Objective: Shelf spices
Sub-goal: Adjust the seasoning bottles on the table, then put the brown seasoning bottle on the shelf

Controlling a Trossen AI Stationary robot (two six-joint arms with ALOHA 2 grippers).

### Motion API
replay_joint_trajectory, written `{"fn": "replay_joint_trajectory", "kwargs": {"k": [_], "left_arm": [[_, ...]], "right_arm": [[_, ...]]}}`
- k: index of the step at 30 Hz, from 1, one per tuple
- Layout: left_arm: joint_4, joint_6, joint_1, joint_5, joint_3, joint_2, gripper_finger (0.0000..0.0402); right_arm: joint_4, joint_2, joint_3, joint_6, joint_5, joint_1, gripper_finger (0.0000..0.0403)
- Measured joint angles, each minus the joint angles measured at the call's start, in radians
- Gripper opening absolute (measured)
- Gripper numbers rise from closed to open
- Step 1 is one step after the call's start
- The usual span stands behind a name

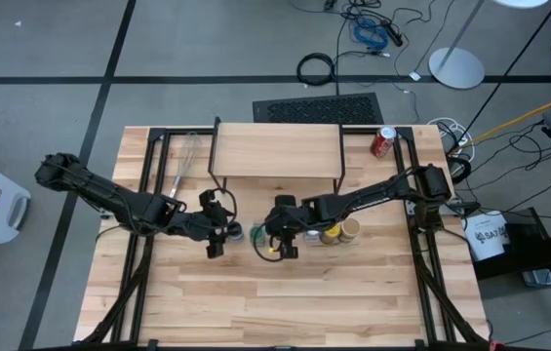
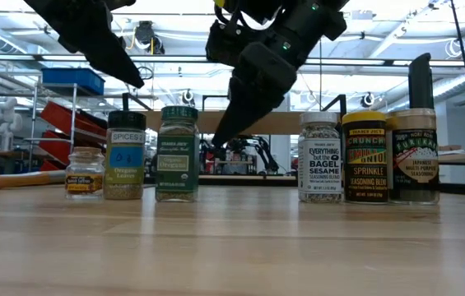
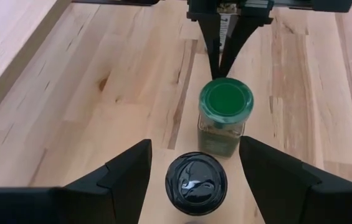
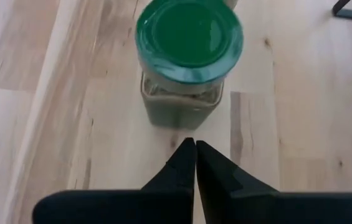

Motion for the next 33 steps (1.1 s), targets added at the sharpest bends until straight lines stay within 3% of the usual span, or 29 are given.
{"fn": "replay_joint_trajectory", "kwargs": {"k": [19,24,33], "left_arm": [[0.026,0.011,-0.004,0.0,0.0,0.0,0.0252],[0.027,0.018,-0.004,0.0,0.0,0.0,0.0252],[0.04,0.047,-0.003,0.0,0.0,-0.002,0.0252]], "right_arm": [[0.129,0.034,0.0,0.007,-0.023,0.002,0.0],[-0.008,0.008,0.0,0.004,-0.022,0.004,0.0],[-0.235,-0.187,0.06,0.044,-0.022,0.044,0.0]]}}
